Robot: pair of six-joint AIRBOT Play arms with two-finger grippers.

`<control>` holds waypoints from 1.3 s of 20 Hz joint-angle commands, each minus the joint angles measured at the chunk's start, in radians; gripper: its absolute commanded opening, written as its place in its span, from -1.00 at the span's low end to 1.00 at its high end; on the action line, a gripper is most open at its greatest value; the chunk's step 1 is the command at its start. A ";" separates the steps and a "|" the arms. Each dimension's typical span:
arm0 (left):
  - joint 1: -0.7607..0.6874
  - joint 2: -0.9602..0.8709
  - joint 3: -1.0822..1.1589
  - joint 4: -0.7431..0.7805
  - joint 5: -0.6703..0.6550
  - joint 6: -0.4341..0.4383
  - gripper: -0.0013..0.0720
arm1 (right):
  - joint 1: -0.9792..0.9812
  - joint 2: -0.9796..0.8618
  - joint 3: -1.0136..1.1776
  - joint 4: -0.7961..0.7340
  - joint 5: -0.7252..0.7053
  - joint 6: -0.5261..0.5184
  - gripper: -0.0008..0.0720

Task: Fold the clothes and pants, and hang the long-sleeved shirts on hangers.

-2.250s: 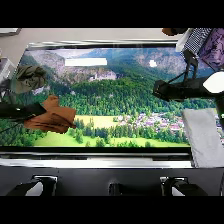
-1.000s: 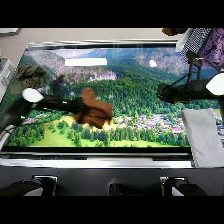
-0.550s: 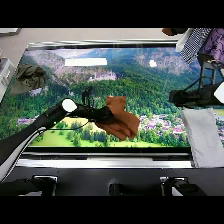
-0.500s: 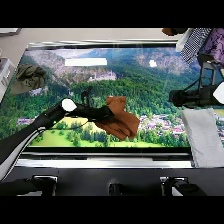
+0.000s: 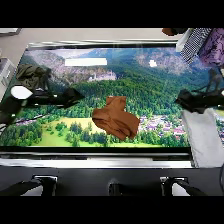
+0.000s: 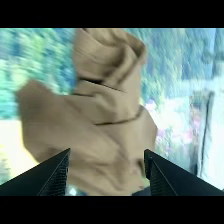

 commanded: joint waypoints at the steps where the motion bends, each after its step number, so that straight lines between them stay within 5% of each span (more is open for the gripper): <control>1: 0.093 0.019 -0.003 0.020 -0.068 0.019 0.50 | -0.018 -0.132 -0.146 0.350 0.014 -0.217 -0.08; 5: 0.100 0.019 -0.005 0.053 -0.068 0.018 0.50 | 0.113 -0.239 -0.198 0.394 -0.078 -0.263 -0.08; 9: 0.100 0.019 -0.005 0.066 -0.067 0.018 0.50 | 0.237 -0.314 -0.198 0.415 -0.148 -0.263 0.23; 13: 0.100 0.017 -0.005 0.100 -0.061 0.018 0.50 | 0.306 -0.351 -0.198 0.417 -0.157 -0.263 0.21; 14: 0.100 0.014 -0.005 0.116 -0.061 0.018 0.50 | 0.310 -0.352 -0.198 0.416 -0.161 -0.263 0.04; 16: 0.104 0.001 -0.005 0.129 -0.062 0.018 0.49 | 0.304 -0.352 -0.195 0.412 -0.156 -0.264 -0.71; 17: 0.104 -0.011 -0.005 0.130 -0.061 0.018 0.48 | 0.300 -0.348 -0.195 0.409 -0.156 -0.264 -0.90; 20: 0.079 -0.095 -0.012 0.129 -0.054 0.018 0.09 | 0.299 -0.323 -0.195 0.401 -0.152 -0.259 -0.91; 26: -0.064 -0.305 -0.019 0.089 0.000 0.037 0.18 | 0.299 -0.289 -0.195 0.384 -0.122 -0.251 -0.91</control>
